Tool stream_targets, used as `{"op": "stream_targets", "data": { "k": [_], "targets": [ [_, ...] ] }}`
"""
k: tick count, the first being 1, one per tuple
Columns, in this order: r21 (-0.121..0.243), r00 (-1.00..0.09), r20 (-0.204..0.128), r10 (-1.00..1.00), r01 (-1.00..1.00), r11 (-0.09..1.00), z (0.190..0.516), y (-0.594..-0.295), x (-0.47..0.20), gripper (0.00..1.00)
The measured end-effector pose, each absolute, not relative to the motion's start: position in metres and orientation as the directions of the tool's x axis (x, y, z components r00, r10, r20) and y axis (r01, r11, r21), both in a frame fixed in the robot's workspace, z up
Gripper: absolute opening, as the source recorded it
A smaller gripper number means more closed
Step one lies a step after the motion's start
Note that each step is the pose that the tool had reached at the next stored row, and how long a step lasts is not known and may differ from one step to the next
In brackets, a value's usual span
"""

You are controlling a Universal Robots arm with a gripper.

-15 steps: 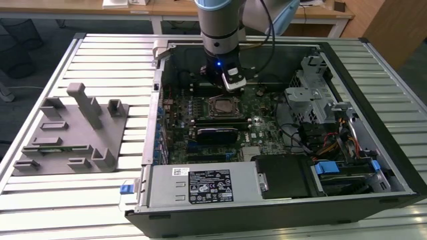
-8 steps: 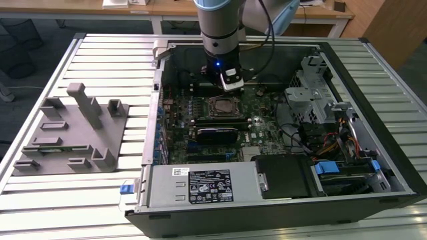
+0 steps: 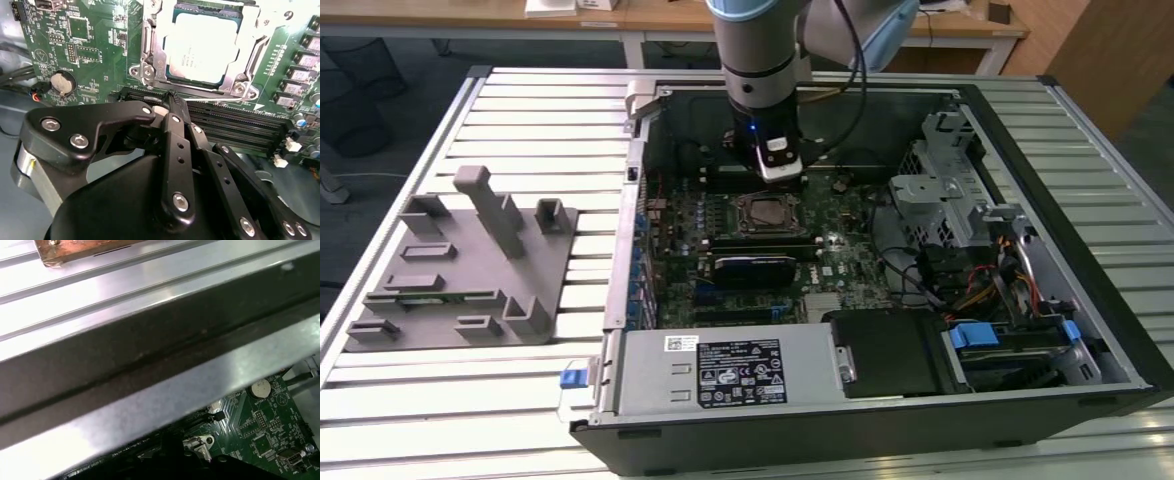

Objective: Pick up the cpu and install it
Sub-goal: 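Install the first cpu locking lever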

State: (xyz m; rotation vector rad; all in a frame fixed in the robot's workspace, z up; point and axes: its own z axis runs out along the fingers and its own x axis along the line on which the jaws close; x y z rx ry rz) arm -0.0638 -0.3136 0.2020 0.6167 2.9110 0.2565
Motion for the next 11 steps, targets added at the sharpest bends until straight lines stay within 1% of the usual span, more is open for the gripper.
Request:
{"op": "stream_targets", "data": {
  "k": [11],
  "targets": [
    [0.192,-0.886,-0.124,0.447,0.42,0.887,0.1998,-0.3125,-0.0638,0.11]
  ]
}}
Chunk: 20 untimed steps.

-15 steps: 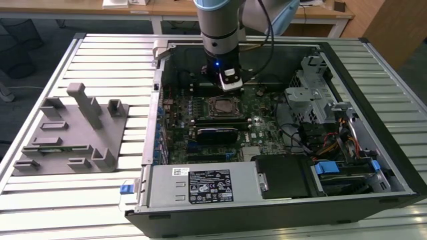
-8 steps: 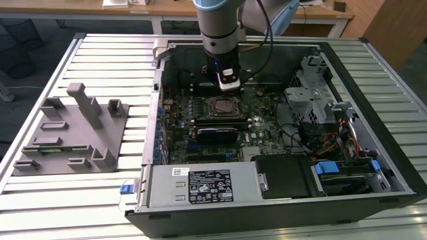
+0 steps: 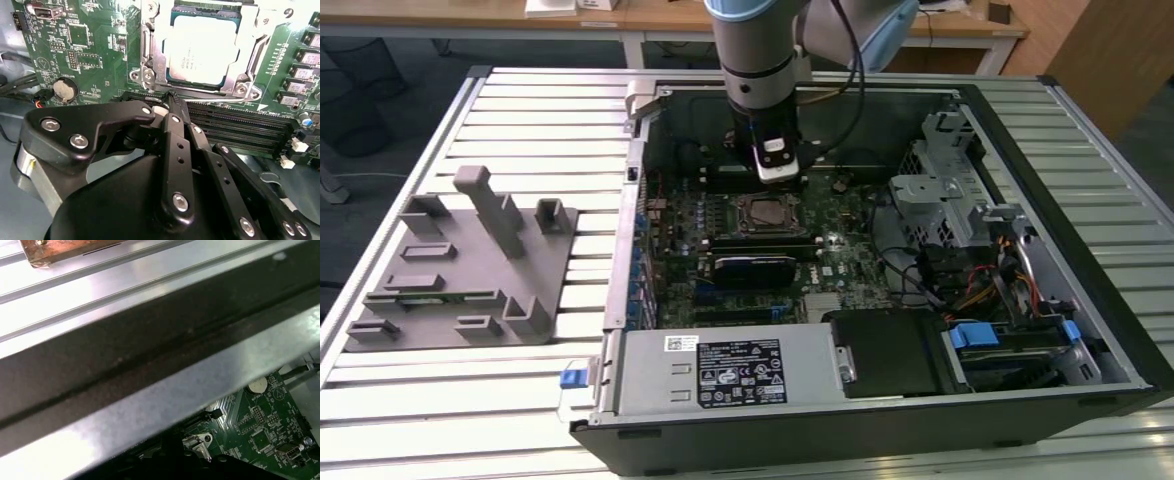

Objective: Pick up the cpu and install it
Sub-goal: 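Install the first cpu locking lever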

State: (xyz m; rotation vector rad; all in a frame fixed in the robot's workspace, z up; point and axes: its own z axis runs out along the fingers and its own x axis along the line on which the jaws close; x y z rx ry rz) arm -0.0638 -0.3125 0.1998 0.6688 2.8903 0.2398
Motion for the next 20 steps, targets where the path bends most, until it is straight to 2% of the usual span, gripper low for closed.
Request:
{"op": "stream_targets", "data": {
  "k": [20],
  "targets": [
    [0.186,-0.88,-0.13,0.456,0.43,0.883,0.1985,-0.3088,-0.0642,0.11]
  ]
}}
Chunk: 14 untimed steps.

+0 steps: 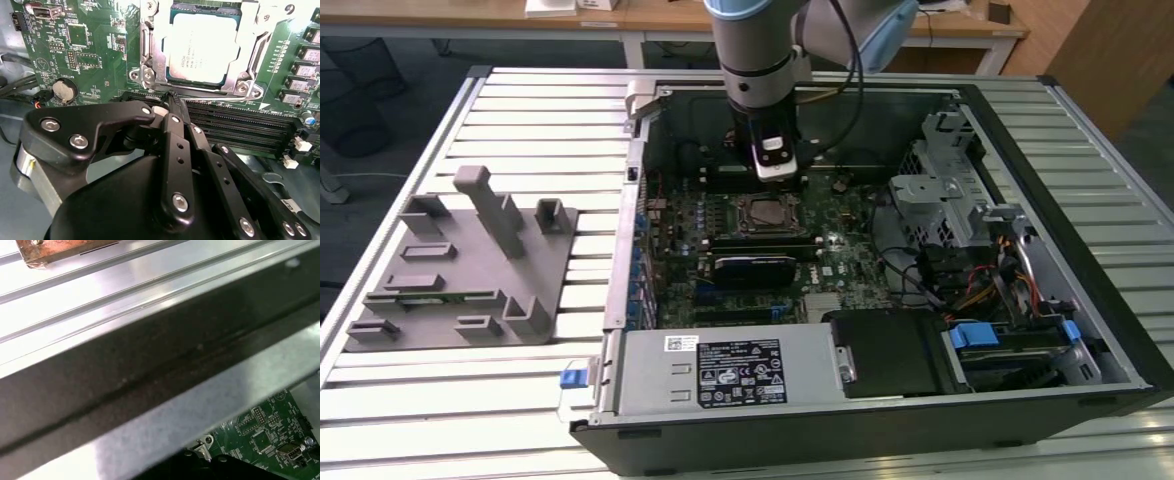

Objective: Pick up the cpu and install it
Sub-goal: 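Install the first cpu locking lever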

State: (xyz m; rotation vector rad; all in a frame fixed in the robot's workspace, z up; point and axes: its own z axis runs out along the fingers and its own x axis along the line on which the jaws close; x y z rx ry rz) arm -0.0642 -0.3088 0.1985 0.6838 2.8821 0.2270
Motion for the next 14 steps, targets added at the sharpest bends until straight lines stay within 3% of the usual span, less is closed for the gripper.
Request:
{"op": "stream_targets", "data": {
  "k": [14],
  "targets": [
    [0.178,-0.878,-0.152,0.454,0.427,0.886,0.1967,-0.3089,-0.0665,0.11]
  ]
}}
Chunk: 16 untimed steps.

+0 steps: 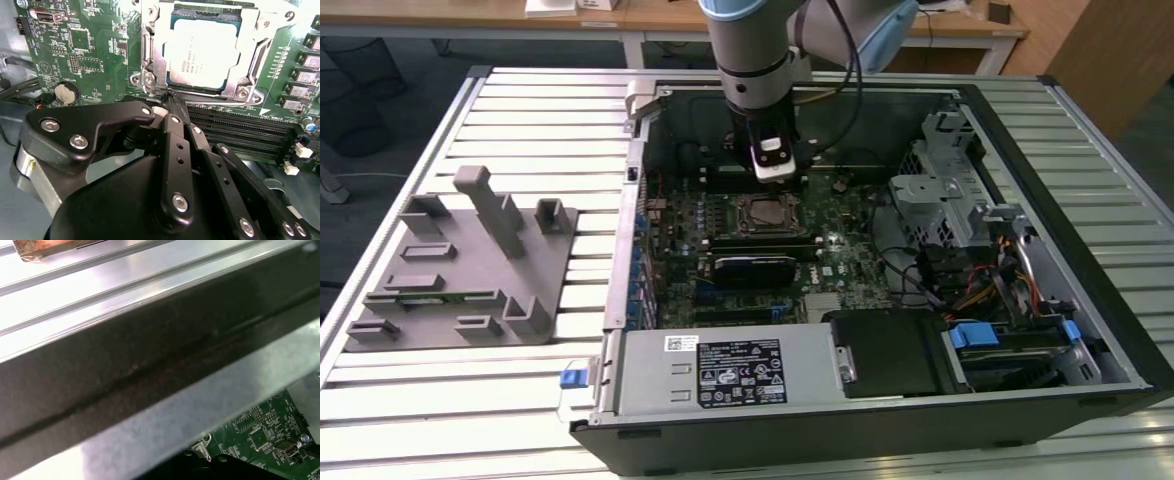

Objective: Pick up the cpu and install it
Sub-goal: 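Install the first cpu locking lever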

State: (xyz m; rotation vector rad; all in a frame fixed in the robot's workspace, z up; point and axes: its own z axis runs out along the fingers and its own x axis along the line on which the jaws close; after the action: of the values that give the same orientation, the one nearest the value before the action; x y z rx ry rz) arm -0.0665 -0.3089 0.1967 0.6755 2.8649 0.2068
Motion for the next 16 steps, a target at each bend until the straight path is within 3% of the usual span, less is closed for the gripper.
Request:
{"op": "stream_targets", "data": {
  "k": [16],
  "targets": [
    [0.178,-0.878,-0.152,0.454,0.427,0.886,0.198,-0.3073,-0.0683,0.11]
  ]
}}
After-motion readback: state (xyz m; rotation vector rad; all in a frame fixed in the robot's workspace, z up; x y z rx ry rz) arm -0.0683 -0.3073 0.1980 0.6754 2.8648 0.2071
